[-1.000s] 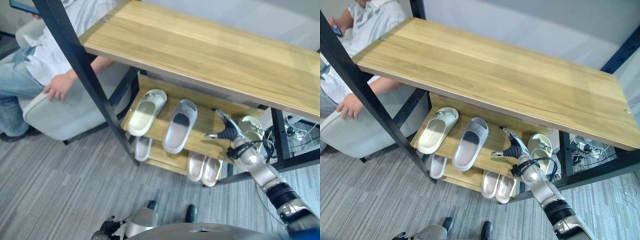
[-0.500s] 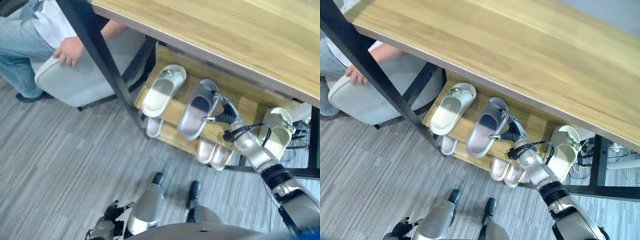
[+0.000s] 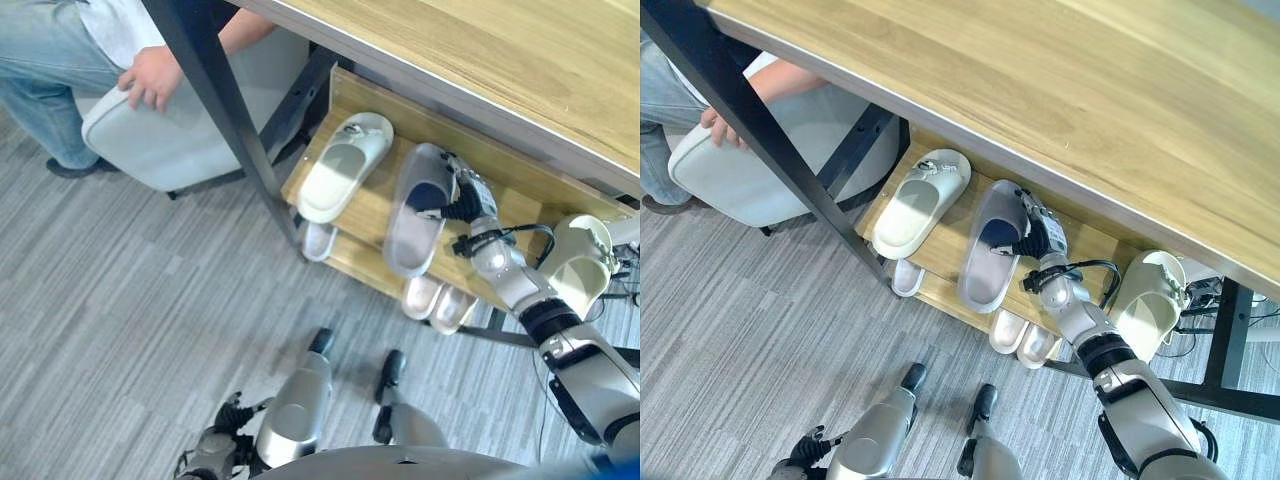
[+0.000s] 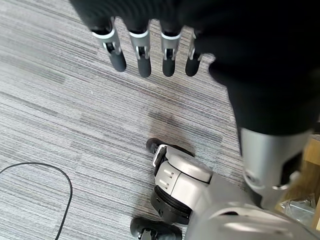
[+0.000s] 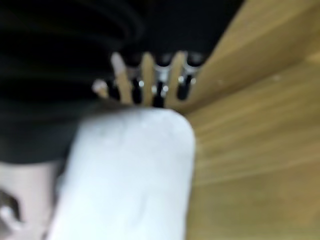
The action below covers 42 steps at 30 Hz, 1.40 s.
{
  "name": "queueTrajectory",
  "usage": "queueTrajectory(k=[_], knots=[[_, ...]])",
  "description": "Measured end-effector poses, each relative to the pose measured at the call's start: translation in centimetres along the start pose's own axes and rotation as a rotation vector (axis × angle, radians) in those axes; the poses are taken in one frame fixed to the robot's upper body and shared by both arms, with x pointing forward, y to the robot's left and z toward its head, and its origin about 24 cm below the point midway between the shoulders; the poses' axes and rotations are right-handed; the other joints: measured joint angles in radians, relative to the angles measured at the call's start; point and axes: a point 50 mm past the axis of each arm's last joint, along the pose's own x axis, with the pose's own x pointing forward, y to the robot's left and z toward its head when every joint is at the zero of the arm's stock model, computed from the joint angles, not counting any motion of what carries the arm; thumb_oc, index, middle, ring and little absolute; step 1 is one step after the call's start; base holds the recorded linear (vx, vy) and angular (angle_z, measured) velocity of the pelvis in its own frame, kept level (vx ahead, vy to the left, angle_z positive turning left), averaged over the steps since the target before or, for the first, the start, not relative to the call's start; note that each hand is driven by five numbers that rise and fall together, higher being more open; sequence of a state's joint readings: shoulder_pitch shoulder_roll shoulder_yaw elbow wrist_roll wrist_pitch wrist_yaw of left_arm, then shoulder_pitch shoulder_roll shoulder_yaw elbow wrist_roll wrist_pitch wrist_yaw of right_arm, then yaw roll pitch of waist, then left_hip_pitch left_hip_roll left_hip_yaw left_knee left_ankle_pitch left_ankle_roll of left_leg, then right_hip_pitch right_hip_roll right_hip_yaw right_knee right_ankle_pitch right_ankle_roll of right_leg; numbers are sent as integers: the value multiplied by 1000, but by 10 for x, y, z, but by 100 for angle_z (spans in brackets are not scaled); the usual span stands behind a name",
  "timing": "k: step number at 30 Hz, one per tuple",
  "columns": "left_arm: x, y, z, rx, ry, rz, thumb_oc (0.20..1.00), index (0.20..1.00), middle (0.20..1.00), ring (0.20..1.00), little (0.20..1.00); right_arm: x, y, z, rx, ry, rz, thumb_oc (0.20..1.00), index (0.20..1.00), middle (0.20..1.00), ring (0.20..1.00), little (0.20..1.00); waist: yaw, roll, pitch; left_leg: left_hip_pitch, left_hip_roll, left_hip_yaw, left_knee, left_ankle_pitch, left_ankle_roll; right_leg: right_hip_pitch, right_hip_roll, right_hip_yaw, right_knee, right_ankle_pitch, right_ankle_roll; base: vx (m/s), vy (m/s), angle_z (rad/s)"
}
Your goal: Arrange the slippers neatly on the shoe rack.
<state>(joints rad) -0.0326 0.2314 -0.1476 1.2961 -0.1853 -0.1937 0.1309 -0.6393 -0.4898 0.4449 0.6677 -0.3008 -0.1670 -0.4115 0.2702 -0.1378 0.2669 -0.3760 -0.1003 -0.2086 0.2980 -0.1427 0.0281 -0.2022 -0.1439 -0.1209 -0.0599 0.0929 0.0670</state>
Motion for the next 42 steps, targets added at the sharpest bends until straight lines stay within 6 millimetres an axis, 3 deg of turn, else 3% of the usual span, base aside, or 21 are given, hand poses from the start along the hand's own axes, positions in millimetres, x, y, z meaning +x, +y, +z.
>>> queueTrajectory(k=[1, 2, 3, 11, 17, 23, 30, 37, 42], knots=[[0, 0, 0, 1, -1, -1, 1000, 1000, 1000, 1000, 1000, 0, 0, 0, -6, 0, -3, 909, 909, 909, 909, 909, 0, 0, 0, 0, 0, 0, 0, 0, 0, 0, 0, 0, 0, 0, 0, 34, -2, 1], [0, -1, 1, 0, -7, -2, 1000, 1000, 1000, 1000, 1000, 0, 0, 0, -11, 0, -3, 253, 253, 253, 253, 253, 1, 0, 0, -2, -1, -1, 0, 0, 0, -1, -1, 0, -1, 0, 0, 32, -3, 2], [0, -1, 3, 1, -14, -3, 1000, 1000, 1000, 1000, 1000, 0, 1, 0, -13, 0, 0, 200, 200, 200, 200, 200, 1, 0, 0, -2, -1, -2, 0, 0, 0, -1, -1, -1, -2, 0, 1, 0, 0, 0], [4, -6, 18, 3, -47, -11, 1000, 1000, 1000, 1000, 1000, 6, -3, 4, -24, 36, -76, 200, 200, 200, 200, 200, -4, -6, -14, -6, -3, -4, 6, 11, 4, -2, -1, -2, -10, 5, 9, 9, -1, 0], [4, -8, 23, 0, -54, -17, 1000, 1000, 1000, 1000, 1000, -6, 18, -1, -9, 83, -38, 200, 200, 200, 200, 200, -4, 2, -48, 23, -3, 8, 2, 13, 4, 14, -1, 2, -4, 8, 10, 3, -4, -3], [6, -7, 29, 19, -64, -14, 1000, 1000, 1000, 1000, 1000, -34, 34, -10, 12, 105, 11, 200, 200, 200, 200, 200, -10, 9, -58, 50, -1, 20, -16, 8, -1, 32, -7, 17, 7, 9, 9, -1, 5, -6], [6, -8, 30, 46, -64, -18, 1000, 1000, 1000, 1000, 1000, -82, 47, -25, -19, 140, 48, 200, 200, 200, 200, 200, -68, 0, -94, 66, 10, 50, -14, 0, 16, 33, -1, 47, 8, 22, -3, -18, 13, -14], [6, -4, 27, 3, -53, 2, 1000, 1000, 1000, 1000, 1000, -110, 45, -19, -11, 74, 86, 200, 200, 200, 200, 200, -103, 9, -113, 123, 21, 71, -64, 13, 26, 45, 2, 56, 28, 31, -6, -8, -1, -12], [6, -1, 25, -17, -51, 12, 1000, 1000, 1000, 1000, 1000, -125, 47, 0, 85, -16, 195, 200, 200, 200, 200, 200, -115, 10, -117, 188, 31, 88, -121, 29, 23, 72, 6, 69, 31, 32, -6, -18, -13, -11]])
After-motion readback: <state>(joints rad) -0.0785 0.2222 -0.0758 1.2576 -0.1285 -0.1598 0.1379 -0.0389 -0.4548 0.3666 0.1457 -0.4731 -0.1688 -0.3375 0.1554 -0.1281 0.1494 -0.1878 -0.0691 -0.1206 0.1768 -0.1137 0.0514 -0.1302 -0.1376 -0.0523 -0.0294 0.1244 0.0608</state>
